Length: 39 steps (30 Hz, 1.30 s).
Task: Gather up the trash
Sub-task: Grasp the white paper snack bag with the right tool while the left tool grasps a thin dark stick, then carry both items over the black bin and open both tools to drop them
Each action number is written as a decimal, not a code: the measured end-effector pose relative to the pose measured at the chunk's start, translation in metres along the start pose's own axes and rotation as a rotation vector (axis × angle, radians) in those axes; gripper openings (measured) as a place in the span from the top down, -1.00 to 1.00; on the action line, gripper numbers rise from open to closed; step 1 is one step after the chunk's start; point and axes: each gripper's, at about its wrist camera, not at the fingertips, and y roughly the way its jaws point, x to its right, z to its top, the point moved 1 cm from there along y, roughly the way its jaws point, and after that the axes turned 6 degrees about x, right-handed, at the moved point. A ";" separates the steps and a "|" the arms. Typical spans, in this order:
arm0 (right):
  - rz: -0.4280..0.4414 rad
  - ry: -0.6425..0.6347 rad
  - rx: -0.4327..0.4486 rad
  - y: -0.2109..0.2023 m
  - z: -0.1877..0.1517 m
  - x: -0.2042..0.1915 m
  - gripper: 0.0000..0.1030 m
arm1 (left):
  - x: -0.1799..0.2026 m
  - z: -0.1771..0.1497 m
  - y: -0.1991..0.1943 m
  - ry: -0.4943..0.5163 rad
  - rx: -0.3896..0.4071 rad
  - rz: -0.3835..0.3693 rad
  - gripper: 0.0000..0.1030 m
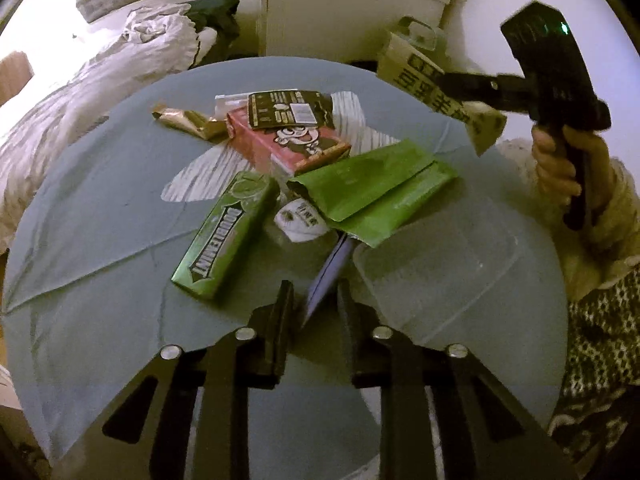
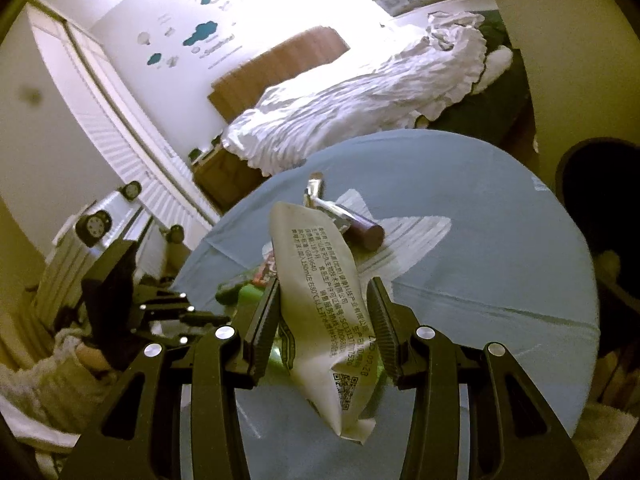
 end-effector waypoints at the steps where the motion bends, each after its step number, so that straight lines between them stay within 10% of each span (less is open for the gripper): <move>1: -0.004 0.001 0.002 -0.002 -0.001 0.001 0.14 | -0.001 -0.001 -0.001 -0.015 0.006 -0.003 0.73; 11: -0.010 0.087 0.080 -0.032 -0.003 0.046 0.14 | -0.037 -0.028 -0.063 -0.257 0.161 0.043 0.88; 19: -0.073 0.134 0.265 -0.062 0.035 0.088 0.14 | -0.010 0.054 -0.067 -0.219 0.259 -0.020 0.87; 29: -0.329 0.245 0.511 -0.105 0.081 0.184 0.14 | 0.064 0.229 0.034 -0.118 0.319 -0.264 0.86; 39: -0.441 0.338 0.557 -0.114 0.066 0.262 0.14 | 0.102 0.307 0.167 -0.146 0.168 -0.360 0.86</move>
